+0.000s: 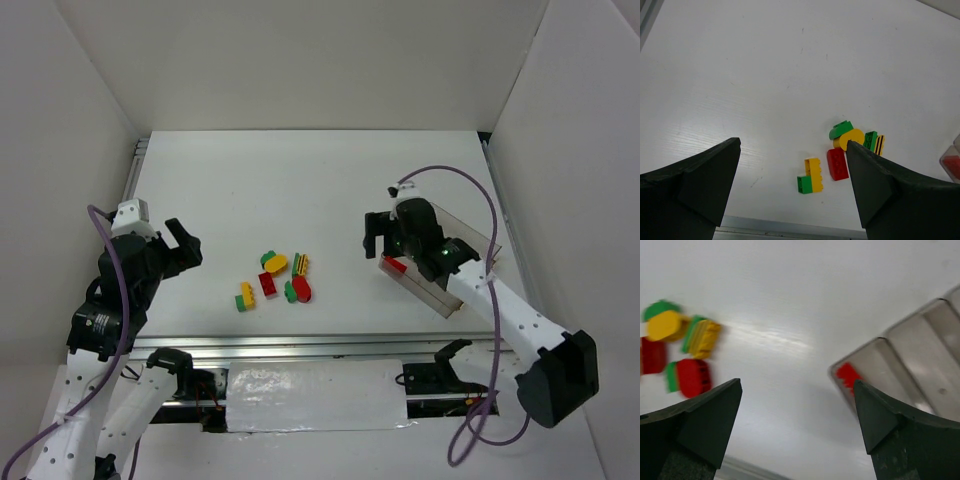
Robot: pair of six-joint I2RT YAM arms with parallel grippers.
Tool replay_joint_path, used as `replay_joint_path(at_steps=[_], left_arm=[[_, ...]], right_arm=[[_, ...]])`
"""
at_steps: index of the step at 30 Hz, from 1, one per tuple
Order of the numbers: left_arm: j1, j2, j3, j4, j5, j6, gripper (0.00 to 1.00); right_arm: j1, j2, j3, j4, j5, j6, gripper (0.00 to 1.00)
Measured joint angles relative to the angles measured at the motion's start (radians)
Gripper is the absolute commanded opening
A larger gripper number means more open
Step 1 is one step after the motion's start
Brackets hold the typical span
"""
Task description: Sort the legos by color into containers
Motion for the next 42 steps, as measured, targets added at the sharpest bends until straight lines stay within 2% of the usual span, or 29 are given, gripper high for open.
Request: replay_joint_path(at_steps=[3, 6, 12, 15, 18, 21, 38, 42], left_arm=[[0.000, 0.000, 0.000, 0.000, -0.001, 0.000, 0.99], [0.000, 0.002, 0.000, -0.001, -0.013, -0.001, 0.99], [0.000, 0.013, 0.000, -0.019, -0.081, -0.009, 0.99], [0.002, 0.011, 0.000, -0.027, -0.112, -0.022, 1.00], [0.003, 0.009, 0.000, -0.028, -0.126, -0.029, 0.99], [0.003, 0.006, 0.000, -0.029, -0.128, -0.029, 1.00], [0.005, -0.002, 0.000, -0.030, -0.119, -0.028, 0.99], [0.006, -0.001, 0.000, -0.030, -0.114, -0.028, 0.99]], right_arm=[[0.169, -0.014, 0.048, 0.004, -0.011, 0.072, 1.00], [0.317, 0.078, 0.161, -0.002, -0.007, 0.135, 1.00], [0.550, 0.400, 0.407, -0.013, 0.093, 0.240, 0.99], [0.614, 0.611, 0.576, -0.076, 0.151, 0.293, 0.88], [0.647, 0.773, 0.697, -0.118, 0.179, 0.330, 0.84], [0.663, 0.846, 0.727, -0.146, 0.181, 0.351, 0.80], [0.665, 1.011, 0.774, -0.185, 0.165, 0.382, 0.66], [0.666, 1.037, 0.776, -0.185, 0.159, 0.381, 0.60]])
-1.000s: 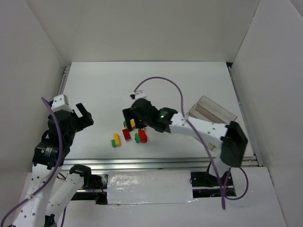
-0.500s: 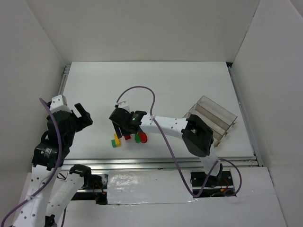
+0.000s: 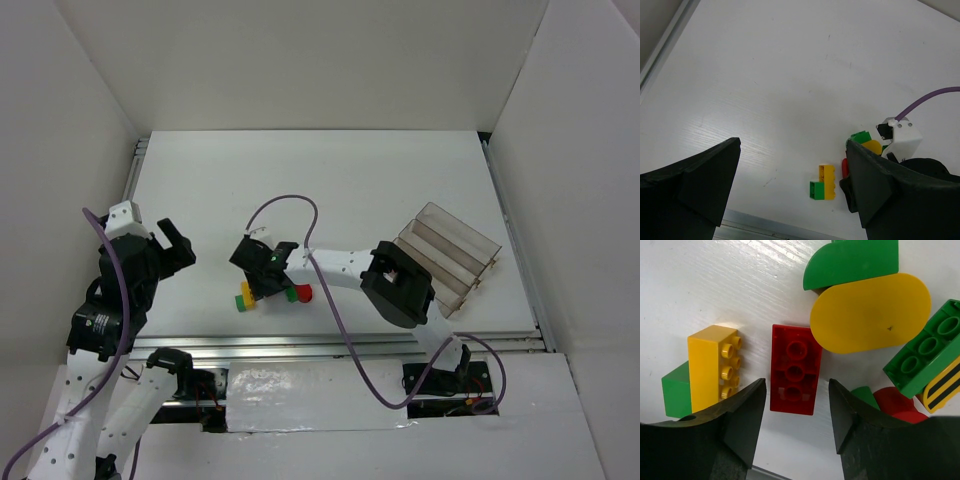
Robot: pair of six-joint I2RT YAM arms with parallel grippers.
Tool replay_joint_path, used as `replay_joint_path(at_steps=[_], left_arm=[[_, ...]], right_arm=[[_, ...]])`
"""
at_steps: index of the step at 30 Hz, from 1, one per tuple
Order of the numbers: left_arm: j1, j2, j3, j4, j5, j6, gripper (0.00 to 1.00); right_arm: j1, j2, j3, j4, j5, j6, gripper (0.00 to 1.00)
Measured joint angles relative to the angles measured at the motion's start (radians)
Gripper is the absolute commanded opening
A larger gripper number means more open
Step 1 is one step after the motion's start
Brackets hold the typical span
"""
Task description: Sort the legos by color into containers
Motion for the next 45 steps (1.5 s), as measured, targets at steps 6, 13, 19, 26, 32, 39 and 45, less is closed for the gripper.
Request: replay_joint_path(at_steps=[6, 13, 19, 26, 32, 39, 45], left_arm=[[0.000, 0.000, 0.000, 0.000, 0.009, 0.000, 1.00], [0.000, 0.000, 0.000, 0.000, 0.010, 0.000, 0.99], [0.000, -0.002, 0.000, 0.000, 0.011, 0.000, 1.00], [0.000, -0.009, 0.000, 0.000, 0.010, 0.000, 1.00], [0.000, -0.013, 0.000, 0.000, 0.011, 0.000, 1.00], [0.000, -0.028, 0.000, 0.001, 0.020, 0.001, 0.99], [0.000, -0.026, 0.000, 0.002, 0.032, 0.001, 0.99]], right_arm=[[0.000, 0.008, 0.010, 0.004, -0.007, -0.002, 0.50], [0.000, 0.008, 0.012, 0.008, -0.010, -0.008, 0.33], [0.000, 0.008, 0.012, 0.009, -0.012, -0.014, 0.05], [0.000, -0.129, -0.089, 0.075, -0.059, -0.062, 0.00], [-0.047, -0.507, -0.287, 0.135, -0.083, -0.195, 0.00], [-0.499, -0.862, -0.526, 0.059, -0.183, -0.426, 0.00], [-0.738, -0.909, -0.535, -0.106, -0.199, -0.504, 0.00]])
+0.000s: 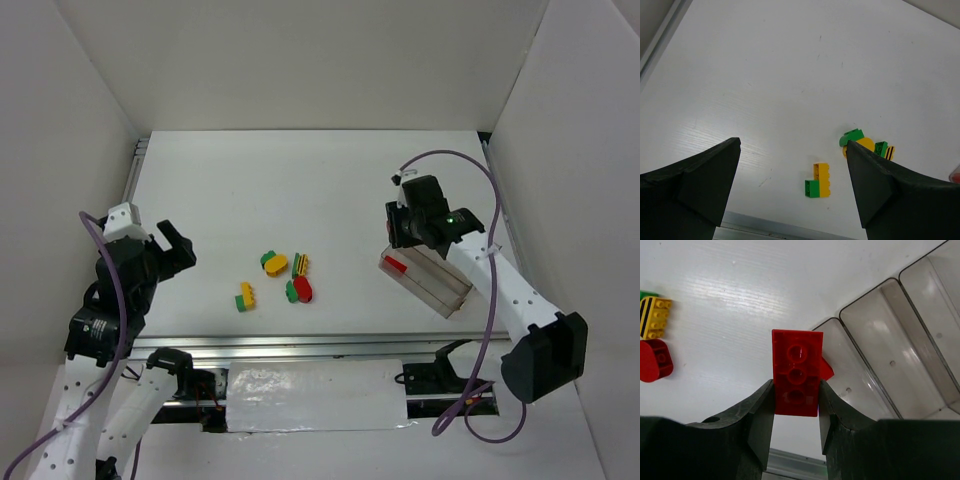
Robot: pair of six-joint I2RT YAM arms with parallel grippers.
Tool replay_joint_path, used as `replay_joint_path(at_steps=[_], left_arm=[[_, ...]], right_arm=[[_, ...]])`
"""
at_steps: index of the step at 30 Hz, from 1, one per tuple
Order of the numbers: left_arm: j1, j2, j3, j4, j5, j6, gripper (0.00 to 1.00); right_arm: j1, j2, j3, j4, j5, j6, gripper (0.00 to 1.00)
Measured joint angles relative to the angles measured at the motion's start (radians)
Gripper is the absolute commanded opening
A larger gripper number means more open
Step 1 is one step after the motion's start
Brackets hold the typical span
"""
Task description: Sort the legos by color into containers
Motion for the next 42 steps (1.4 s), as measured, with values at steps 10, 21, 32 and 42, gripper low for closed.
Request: replay_joint_path(at_steps=[10, 21, 32, 42], left_arm=[[0.000, 0.008, 0.000, 0.000, 0.001, 0.000, 0.99], [-0.001, 0.013, 0.000, 0.000, 0.001, 0.000, 1.00], [-0.001, 0.013, 0.000, 0.001, 0.001, 0.000, 0.99], [-0.001, 0.013, 0.000, 0.002, 0.001, 0.000, 1.00]], right_arm=[[-0.030, -0.001, -0.151, -0.042, 0.170, 0.024, 0.00], [-0.031, 0.007, -0.157, -0.050, 0.237, 0.052, 0.36], [-0.031, 0.039, -0.157, -0.050, 0.236, 0.066, 0.83], [0.051, -0.144, -0.154, 0.018, 0.145, 0.145, 1.00]])
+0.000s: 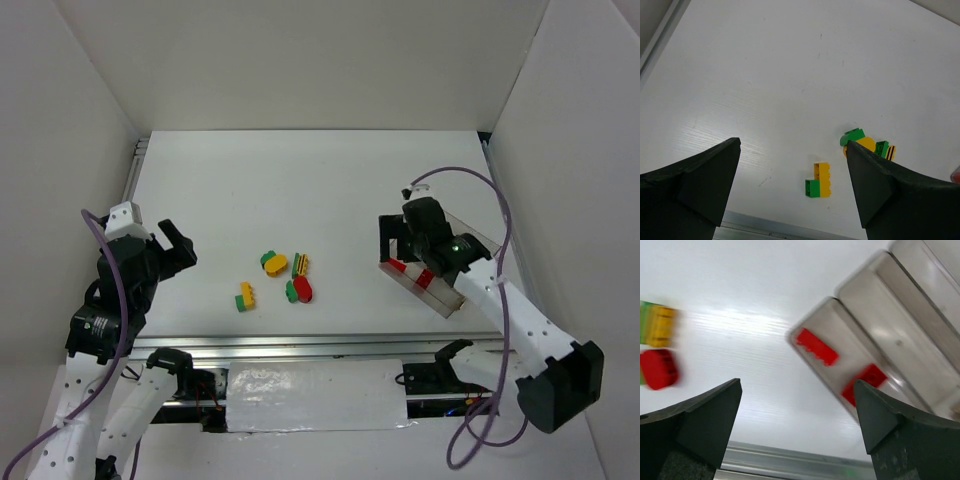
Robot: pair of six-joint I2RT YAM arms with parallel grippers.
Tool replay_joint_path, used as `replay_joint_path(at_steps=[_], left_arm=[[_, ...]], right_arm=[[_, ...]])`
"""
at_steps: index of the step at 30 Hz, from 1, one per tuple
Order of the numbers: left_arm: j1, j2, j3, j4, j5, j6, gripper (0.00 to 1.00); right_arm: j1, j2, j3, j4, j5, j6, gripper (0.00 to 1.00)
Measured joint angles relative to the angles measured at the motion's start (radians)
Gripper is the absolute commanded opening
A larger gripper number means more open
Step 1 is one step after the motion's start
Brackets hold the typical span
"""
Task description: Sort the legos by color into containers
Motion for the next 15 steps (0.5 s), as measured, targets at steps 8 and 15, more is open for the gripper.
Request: replay_joint_path(at_steps=[8, 15], left_arm=[[0.000, 0.019, 0.000, 0.000, -0.001, 0.000, 1.00], [0.000, 0.048, 0.000, 0.001, -0.001, 0.000, 0.99]], right_arm=[[0.351, 0.099, 0.089, 0.096, 0.031, 0.236, 1.00], [0.559, 0.525, 0.293, 0.095, 0.119, 0.351, 0.99]])
